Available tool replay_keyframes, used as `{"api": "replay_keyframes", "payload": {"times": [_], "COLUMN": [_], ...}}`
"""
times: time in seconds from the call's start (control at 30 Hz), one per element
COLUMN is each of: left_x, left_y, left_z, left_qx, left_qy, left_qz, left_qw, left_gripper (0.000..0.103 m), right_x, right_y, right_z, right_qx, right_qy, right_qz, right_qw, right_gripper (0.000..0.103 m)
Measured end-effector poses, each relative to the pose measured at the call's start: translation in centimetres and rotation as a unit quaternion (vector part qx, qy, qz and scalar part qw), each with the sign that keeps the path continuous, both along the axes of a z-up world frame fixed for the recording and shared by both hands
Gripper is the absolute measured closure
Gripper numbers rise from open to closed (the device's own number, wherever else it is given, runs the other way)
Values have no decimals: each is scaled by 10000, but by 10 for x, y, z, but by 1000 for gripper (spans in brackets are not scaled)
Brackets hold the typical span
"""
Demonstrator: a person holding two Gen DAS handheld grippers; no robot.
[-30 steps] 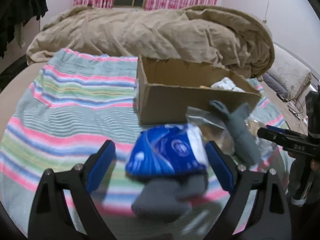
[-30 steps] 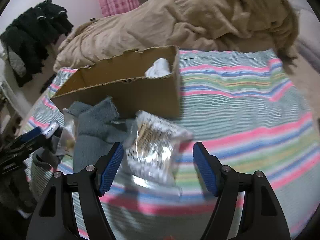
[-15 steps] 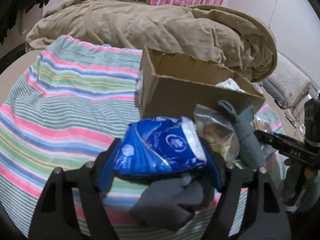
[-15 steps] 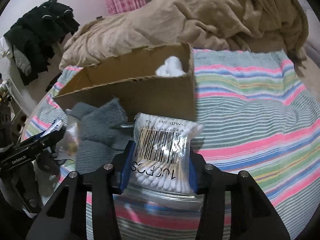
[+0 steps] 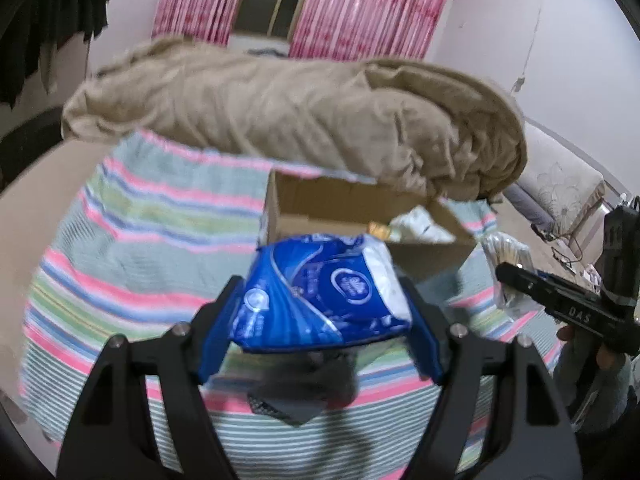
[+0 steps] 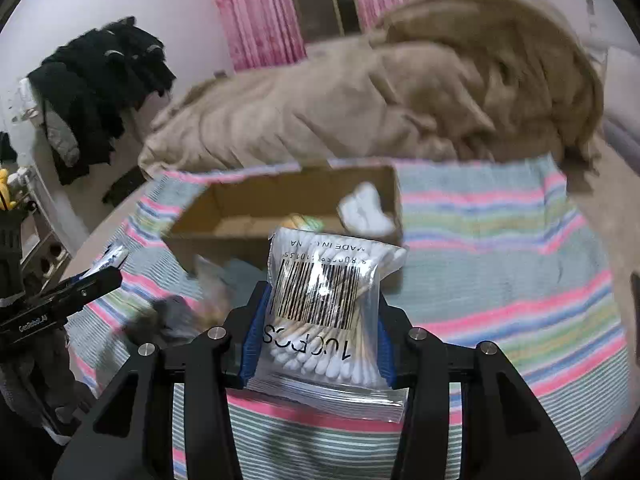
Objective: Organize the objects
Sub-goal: 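Lift both items over the box and release them inside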
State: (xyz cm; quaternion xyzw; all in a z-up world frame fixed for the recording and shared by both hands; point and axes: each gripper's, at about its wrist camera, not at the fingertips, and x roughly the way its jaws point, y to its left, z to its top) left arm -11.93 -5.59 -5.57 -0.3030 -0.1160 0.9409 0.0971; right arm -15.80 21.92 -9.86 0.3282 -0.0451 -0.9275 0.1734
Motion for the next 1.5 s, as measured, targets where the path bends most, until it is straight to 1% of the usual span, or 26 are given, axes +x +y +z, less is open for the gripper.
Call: {"api": "replay_keyframes", "payload": {"times": [0.07,0.13,0.23,0.33,0.43,0.47,0.57,0.63,0.77,0.87,1.0,1.13,1.2,1.27,1.33,1.43,1.47,1.5], "left_x": [4,4,-5,-14,-28,-33,-42,-49,-73,-95,-120,-142,-154,-162,-166,-170,-170,-170], "left_y": [3,4,7,7,4,2,1,-1,-1,6,20,32,38,42,43,41,40,40], "left_z": [14,25,39,54,68,74,87,93,95,90,75,49,33,16,4,-7,-9,-10], "left_qx": [-55,-87,-135,-221,-128,-108,-252,-268,-193,-127,-221,-338,-397,-546,-613,-597,-577,-568], "left_qy": [124,153,171,254,274,297,466,545,540,439,266,-45,-282,-512,-638,-787,-809,-830], "left_qz": [-28,-77,-159,-130,-93,-65,7,17,-50,-230,-311,-409,-444,-443,-420,-383,-377,-354], "left_qw": [9999,9998,9996,9993,9995,9995,9986,9982,9983,9987,9989,9986,9978,9962,9952,9944,9943,9943], "left_gripper": [28,28,28,28,28,28,28,28,27,27,27,27,27,27,26,25,23,19], "right_x": [7,10,8,3,-8,-11,-23,-31,-48,-65,-92,-115,-125,-132,-139,-144,-145,-147], "right_y": [-4,-7,-10,-12,-13,-14,-17,-21,-26,-28,-38,-44,-44,-41,-38,-43,-44,-46], "right_z": [17,30,51,74,96,101,114,121,128,122,107,89,77,67,57,37,30,22], "right_qx": [-4,15,46,141,144,131,109,142,93,-30,-65,-107,-193,-317,-382,-256,-242,-226], "right_qy": [206,353,522,758,951,991,1121,1183,1244,1098,791,496,313,129,-45,-275,-347,-444], "right_qz": [49,67,151,160,160,178,239,265,323,359,564,571,522,510,469,506,533,554], "right_qw": [9998,9994,9985,9969,9952,9948,9934,9925,9917,9933,9952,9971,9980,9981,9982,9980,9977,9972], "right_gripper": [54,54,54,54,54,54,54,54,54,54,54,54,54,54,54,54,54,54]}}
